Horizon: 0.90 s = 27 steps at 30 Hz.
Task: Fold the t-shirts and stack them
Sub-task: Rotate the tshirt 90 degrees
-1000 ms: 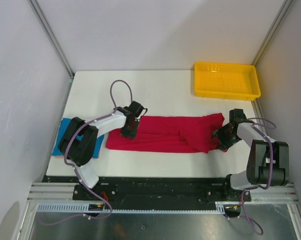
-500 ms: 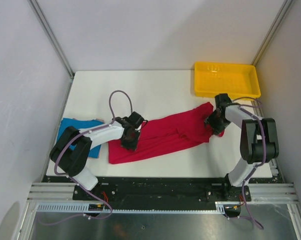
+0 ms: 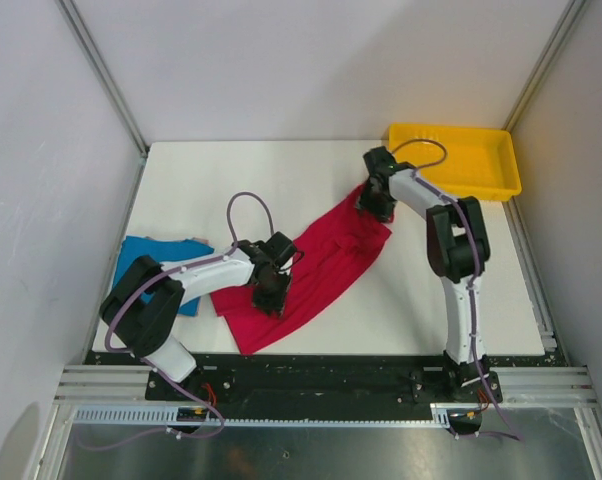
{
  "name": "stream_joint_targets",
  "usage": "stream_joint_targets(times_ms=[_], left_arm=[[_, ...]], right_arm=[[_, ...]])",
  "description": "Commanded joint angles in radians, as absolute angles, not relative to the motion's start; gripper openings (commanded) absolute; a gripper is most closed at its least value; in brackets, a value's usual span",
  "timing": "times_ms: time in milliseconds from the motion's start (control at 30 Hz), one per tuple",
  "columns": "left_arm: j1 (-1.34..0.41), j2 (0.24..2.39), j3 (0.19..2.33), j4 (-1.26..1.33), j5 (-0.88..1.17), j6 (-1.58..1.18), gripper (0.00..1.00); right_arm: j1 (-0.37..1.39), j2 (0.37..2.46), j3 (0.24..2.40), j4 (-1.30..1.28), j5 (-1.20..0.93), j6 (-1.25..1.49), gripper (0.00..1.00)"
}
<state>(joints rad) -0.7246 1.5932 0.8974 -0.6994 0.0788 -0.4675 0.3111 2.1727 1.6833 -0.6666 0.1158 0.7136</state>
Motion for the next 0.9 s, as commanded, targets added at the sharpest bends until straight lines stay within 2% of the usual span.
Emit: stream_joint_targets(times_ms=[0, 200, 367, 667, 867], left_arm=[[-0.732, 1.548, 0.936, -0.704, 0.132, -0.492, 0.37], [-0.733, 1.581, 0.99, -0.703, 0.152, -0.487, 0.37], [-0.732, 1.664, 1.097, -0.701, 0.157, -0.48, 0.37], [-0.717, 1.85, 1.333, -0.686, 0.19, -0.503, 0.37], [-0.601, 1.922, 1.534, -0.68, 0.178, -0.514, 0.38]], right_arm=[[0.392, 2.338, 1.917, -0.774, 0.09, 0.617, 0.56], [0.42, 2.517, 2.23, -0.848, 0.024, 0.517, 0.56], [0.406, 2.678, 2.523, -0.901, 0.049, 0.427, 0.57], [0.348, 2.718, 2.553, -0.66, 0.108, 0.292, 0.69], [0.336, 2.656, 2.554, -0.616, 0.131, 0.309, 0.75]])
